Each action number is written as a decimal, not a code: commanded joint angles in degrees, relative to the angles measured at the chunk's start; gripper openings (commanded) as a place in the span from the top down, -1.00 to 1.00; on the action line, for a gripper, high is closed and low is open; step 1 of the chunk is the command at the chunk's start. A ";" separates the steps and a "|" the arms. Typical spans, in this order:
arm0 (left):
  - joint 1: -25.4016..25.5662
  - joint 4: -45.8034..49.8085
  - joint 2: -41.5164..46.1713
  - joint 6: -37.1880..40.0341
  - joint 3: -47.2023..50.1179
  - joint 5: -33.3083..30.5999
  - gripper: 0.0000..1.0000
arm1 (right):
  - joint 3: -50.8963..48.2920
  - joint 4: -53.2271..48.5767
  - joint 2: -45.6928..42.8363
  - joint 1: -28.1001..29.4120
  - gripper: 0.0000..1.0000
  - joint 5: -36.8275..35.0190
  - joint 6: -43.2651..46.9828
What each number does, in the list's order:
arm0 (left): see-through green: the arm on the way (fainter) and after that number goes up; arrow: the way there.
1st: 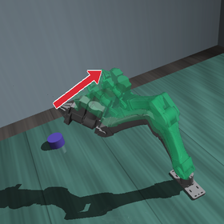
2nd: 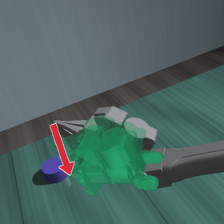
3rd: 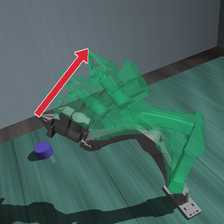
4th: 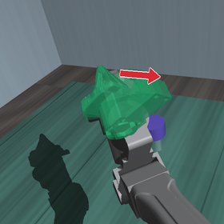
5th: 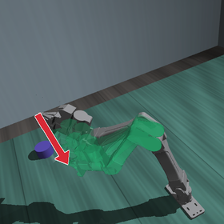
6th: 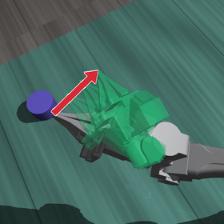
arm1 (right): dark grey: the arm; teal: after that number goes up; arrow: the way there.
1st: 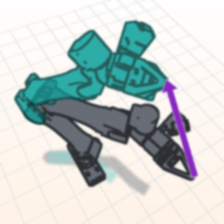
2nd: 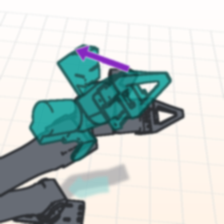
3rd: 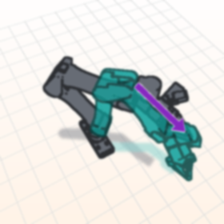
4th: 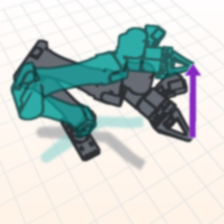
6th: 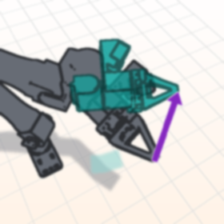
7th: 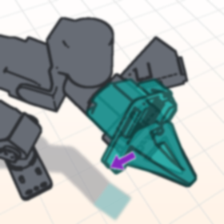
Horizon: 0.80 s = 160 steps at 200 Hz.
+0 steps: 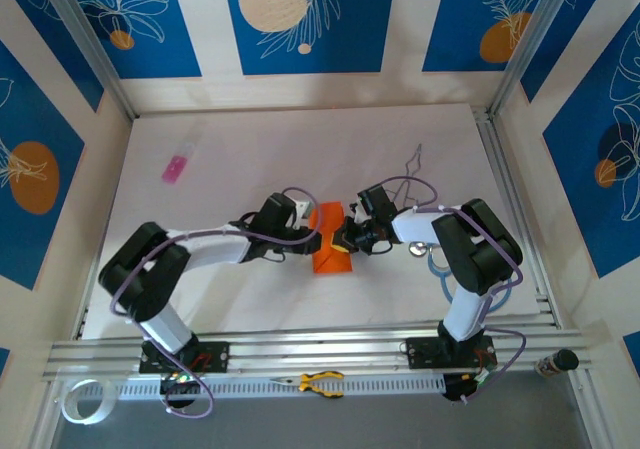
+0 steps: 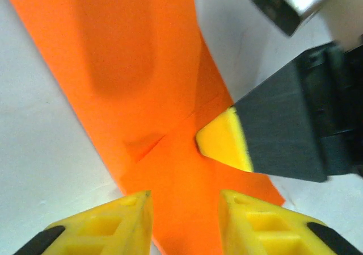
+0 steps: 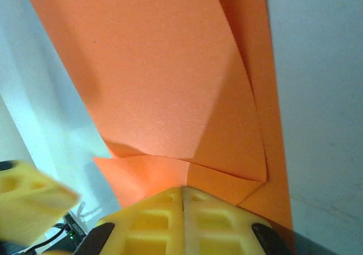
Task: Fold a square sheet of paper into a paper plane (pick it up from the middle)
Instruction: Fold the triangle a second time at the center of the table.
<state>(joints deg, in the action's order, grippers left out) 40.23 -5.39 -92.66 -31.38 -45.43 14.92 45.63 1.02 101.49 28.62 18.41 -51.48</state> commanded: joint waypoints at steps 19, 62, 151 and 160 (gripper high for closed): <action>-0.42 4.24 6.00 -4.60 -1.31 3.11 0.67 | -0.89 -4.09 0.16 0.12 1.00 -1.79 0.71; 1.03 0.77 0.36 -9.65 -2.47 14.44 0.92 | -1.85 -4.08 -0.24 0.03 1.00 -2.07 0.83; 3.71 -0.98 -7.44 -8.44 -6.34 20.18 0.86 | -2.87 -4.44 -0.54 -0.15 1.00 -2.15 0.20; 3.88 0.25 -7.72 -7.77 -6.83 20.42 0.86 | -3.10 -3.90 -0.34 -0.10 1.00 -2.03 -0.08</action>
<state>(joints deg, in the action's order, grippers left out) 43.33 -5.96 -99.61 -41.12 -49.58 32.34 44.58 0.84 100.55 28.60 18.04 -51.29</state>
